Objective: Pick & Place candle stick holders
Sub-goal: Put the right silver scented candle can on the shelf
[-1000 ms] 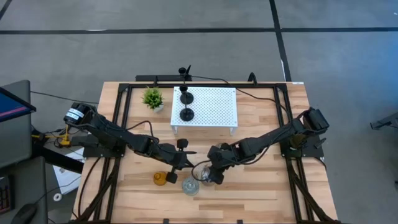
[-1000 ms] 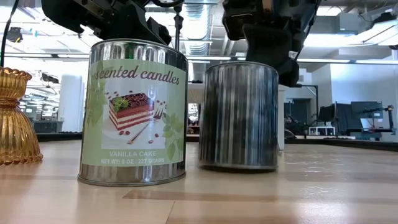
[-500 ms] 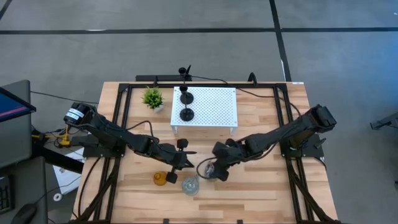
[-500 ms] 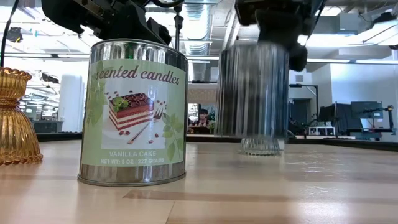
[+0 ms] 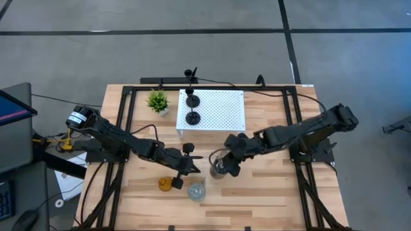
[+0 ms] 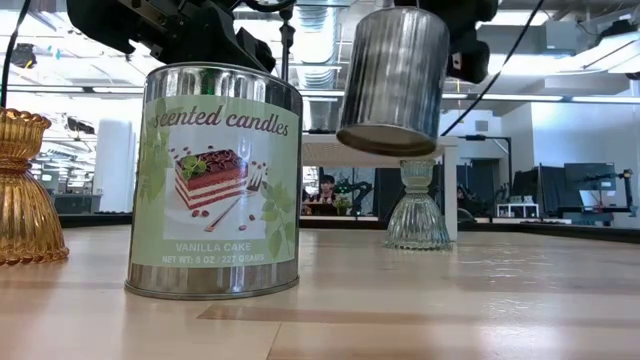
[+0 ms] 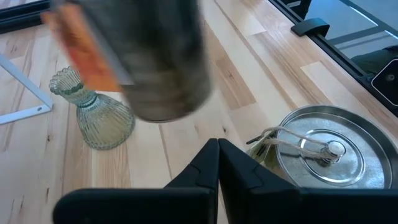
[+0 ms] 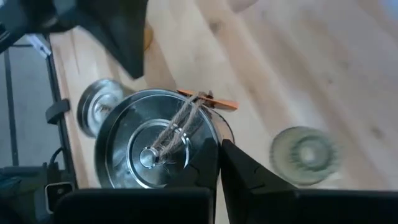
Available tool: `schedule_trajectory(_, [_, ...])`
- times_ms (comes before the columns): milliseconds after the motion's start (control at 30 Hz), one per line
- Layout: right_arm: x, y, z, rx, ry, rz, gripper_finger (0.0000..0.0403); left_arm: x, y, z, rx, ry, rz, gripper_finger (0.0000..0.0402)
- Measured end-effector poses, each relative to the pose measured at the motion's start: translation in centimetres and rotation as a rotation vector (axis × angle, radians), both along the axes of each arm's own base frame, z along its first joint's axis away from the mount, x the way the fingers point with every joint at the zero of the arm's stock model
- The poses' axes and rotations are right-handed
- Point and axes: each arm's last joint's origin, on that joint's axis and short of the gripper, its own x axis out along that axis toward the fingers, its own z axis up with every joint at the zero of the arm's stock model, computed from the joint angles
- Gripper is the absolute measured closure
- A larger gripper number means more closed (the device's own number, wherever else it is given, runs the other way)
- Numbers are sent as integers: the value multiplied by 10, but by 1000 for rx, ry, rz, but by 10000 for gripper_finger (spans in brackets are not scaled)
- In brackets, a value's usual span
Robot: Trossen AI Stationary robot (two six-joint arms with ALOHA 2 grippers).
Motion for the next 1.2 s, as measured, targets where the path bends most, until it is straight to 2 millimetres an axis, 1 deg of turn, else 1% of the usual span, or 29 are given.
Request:
schedule_trajectory(300, [-12, -25, 26, -9, -77, -38, 403, 0, 0, 0, 0, 0, 0, 396])
schedule_trajectory(400, [-14, -35, 40, -42, -70, -57, 403, 0, 0, 0, 0, 0, 0, 396])
schedule_trajectory(567, [-6, -50, 70, -135, -50, -69, 403, 0, 0, 0, 0, 0, 0, 396])
schedule_trajectory(667, [3, -62, 84, -176, -23, -65, 403, 0, 0, 0, -6, 1, 3, 396])
schedule_trajectory(800, [14, -84, 98, -228, 1, -77, 403, 0, 0, 0, -43, 14, 18, 396])
schedule_trajectory(900, [19, -102, 104, -258, 26, -93, 403, -2, -2, -3, -43, 22, 10, 396])
schedule_trajectory(1033, [20, -132, 111, -245, 12, -120, 403, -7, -6, -12, -32, 51, -8, 396])
schedule_trajectory(1200, [14, -164, 112, -231, 4, -160, 403, -10, -11, -14, -30, 56, -28, 396])
